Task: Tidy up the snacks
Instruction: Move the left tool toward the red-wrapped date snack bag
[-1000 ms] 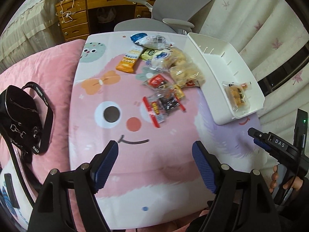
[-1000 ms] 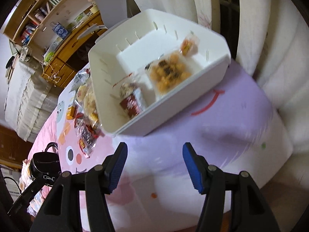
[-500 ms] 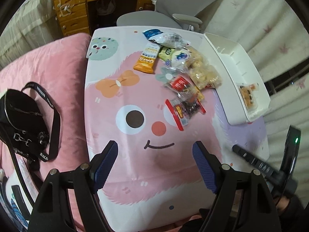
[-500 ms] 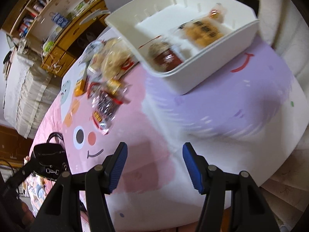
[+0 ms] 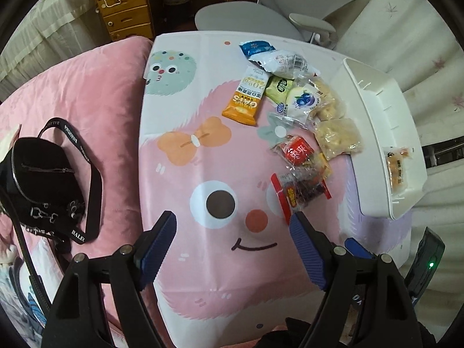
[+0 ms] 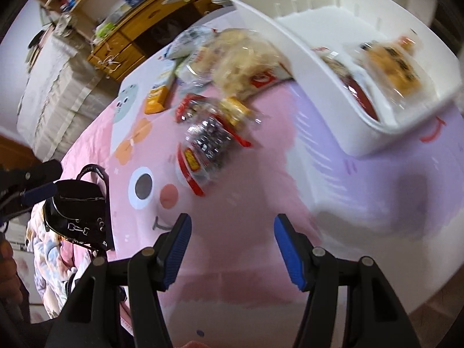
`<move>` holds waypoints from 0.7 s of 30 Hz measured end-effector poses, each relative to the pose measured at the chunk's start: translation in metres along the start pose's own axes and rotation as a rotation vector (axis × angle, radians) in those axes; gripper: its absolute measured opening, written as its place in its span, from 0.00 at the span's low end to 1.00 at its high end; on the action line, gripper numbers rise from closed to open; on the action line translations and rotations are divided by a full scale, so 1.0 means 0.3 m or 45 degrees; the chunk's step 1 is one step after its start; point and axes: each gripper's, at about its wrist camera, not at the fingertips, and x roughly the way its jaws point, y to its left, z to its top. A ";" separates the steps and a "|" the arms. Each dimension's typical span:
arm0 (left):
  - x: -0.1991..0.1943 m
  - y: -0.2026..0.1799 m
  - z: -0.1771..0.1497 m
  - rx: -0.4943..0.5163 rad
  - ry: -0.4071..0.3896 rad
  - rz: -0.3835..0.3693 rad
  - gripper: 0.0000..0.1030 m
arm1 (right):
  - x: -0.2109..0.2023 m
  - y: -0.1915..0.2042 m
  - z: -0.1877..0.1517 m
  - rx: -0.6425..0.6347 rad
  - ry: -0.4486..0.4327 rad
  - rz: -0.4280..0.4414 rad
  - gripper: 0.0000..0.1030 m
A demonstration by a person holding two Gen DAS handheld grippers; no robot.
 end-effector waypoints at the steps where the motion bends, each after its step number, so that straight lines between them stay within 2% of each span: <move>1: 0.019 -0.010 0.020 0.005 0.020 0.002 0.77 | 0.009 0.005 0.007 -0.016 0.000 -0.006 0.57; 8: 0.143 -0.069 0.117 -0.024 0.118 -0.044 0.77 | 0.088 0.064 0.070 -0.241 -0.034 -0.064 0.57; 12: 0.233 -0.118 0.166 -0.032 0.175 -0.072 0.77 | 0.118 0.098 0.090 -0.415 -0.092 -0.100 0.57; 16: 0.331 -0.145 0.206 -0.085 0.264 -0.143 0.77 | 0.147 0.111 0.106 -0.549 -0.136 -0.130 0.57; 21: 0.418 -0.161 0.245 -0.154 0.316 -0.179 0.77 | 0.184 0.104 0.122 -0.673 -0.164 -0.150 0.57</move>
